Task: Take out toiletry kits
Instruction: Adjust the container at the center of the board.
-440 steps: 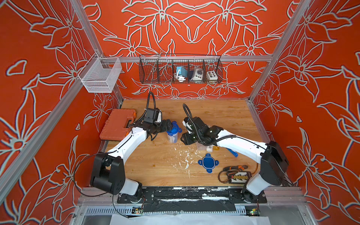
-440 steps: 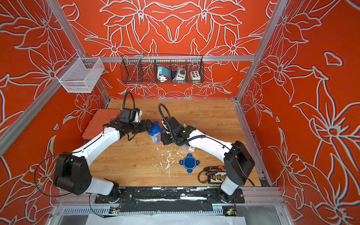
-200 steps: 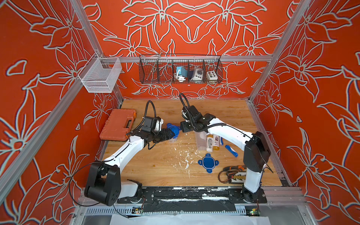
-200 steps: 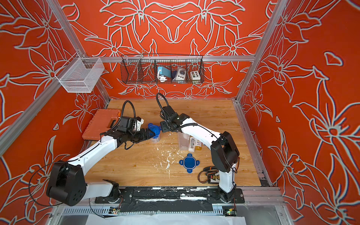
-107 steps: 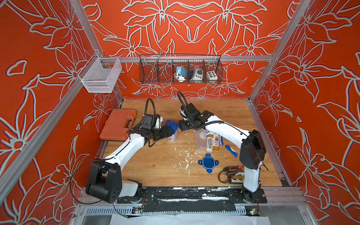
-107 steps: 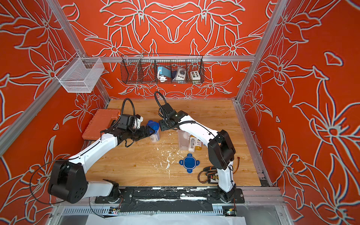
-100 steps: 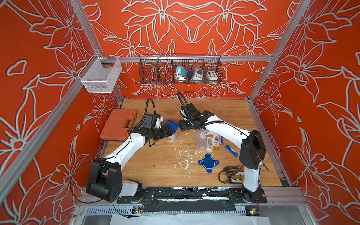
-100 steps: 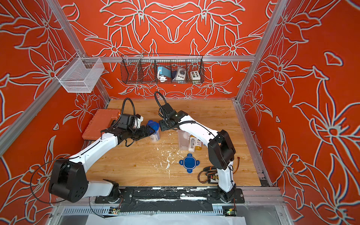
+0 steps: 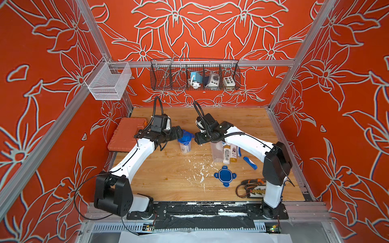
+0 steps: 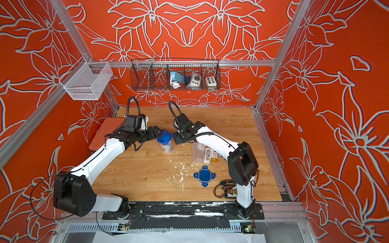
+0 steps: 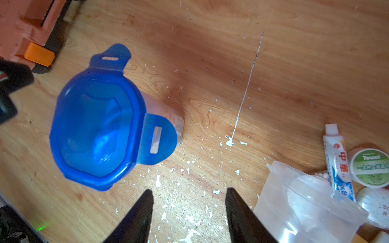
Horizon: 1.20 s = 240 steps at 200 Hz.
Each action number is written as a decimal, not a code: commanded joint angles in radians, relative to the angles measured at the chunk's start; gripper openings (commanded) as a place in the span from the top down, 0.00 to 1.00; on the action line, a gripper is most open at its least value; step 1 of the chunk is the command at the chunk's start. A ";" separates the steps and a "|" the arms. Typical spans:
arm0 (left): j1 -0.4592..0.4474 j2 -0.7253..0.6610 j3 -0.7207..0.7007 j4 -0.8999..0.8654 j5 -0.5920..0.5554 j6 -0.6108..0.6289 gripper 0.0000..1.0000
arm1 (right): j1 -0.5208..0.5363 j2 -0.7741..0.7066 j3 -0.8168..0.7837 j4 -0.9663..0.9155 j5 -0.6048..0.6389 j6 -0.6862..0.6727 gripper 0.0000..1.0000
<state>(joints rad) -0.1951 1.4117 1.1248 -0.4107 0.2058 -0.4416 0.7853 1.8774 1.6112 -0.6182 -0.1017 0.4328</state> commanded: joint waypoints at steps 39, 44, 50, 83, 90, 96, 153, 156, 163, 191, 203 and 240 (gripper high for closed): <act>0.003 0.090 0.013 -0.010 0.027 0.066 0.18 | -0.006 0.078 0.084 -0.019 0.042 0.026 0.42; 0.003 0.091 0.008 -0.011 0.027 0.067 0.19 | -0.007 0.080 0.086 -0.016 0.036 0.027 0.42; 0.003 0.092 0.001 -0.013 0.030 0.070 0.19 | -0.008 0.085 0.093 -0.015 0.032 0.030 0.42; 0.002 0.071 -0.045 -0.014 0.054 0.068 0.19 | -0.022 0.119 0.146 -0.016 0.002 0.050 0.42; 0.001 0.062 -0.056 -0.014 0.058 0.066 0.20 | -0.024 0.127 0.163 -0.021 0.001 0.052 0.41; 0.001 0.054 -0.066 -0.013 0.061 0.067 0.20 | -0.026 0.135 0.177 -0.024 -0.001 0.054 0.42; 0.001 0.008 -0.120 -0.021 0.133 0.049 0.20 | -0.039 0.210 0.297 -0.053 -0.088 0.064 0.42; 0.000 0.006 -0.121 -0.018 0.141 0.047 0.20 | -0.039 0.215 0.303 -0.055 -0.094 0.063 0.42; 0.000 0.005 -0.124 -0.014 0.156 0.040 0.20 | -0.039 0.224 0.316 -0.062 -0.104 0.061 0.42; 0.000 0.017 -0.111 -0.006 0.184 0.033 0.20 | -0.040 0.243 0.353 -0.094 -0.119 0.048 0.42; 0.001 0.030 -0.093 -0.008 0.187 0.026 0.19 | -0.045 0.231 0.350 -0.104 -0.114 0.044 0.44; 0.003 0.017 -0.024 -0.041 0.142 0.008 0.14 | -0.096 0.075 0.157 0.063 -0.218 0.098 0.50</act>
<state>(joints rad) -0.1955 1.4353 1.0439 -0.4103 0.3687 -0.4255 0.7330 2.0705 1.8694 -0.6418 -0.2302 0.4900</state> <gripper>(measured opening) 0.845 0.521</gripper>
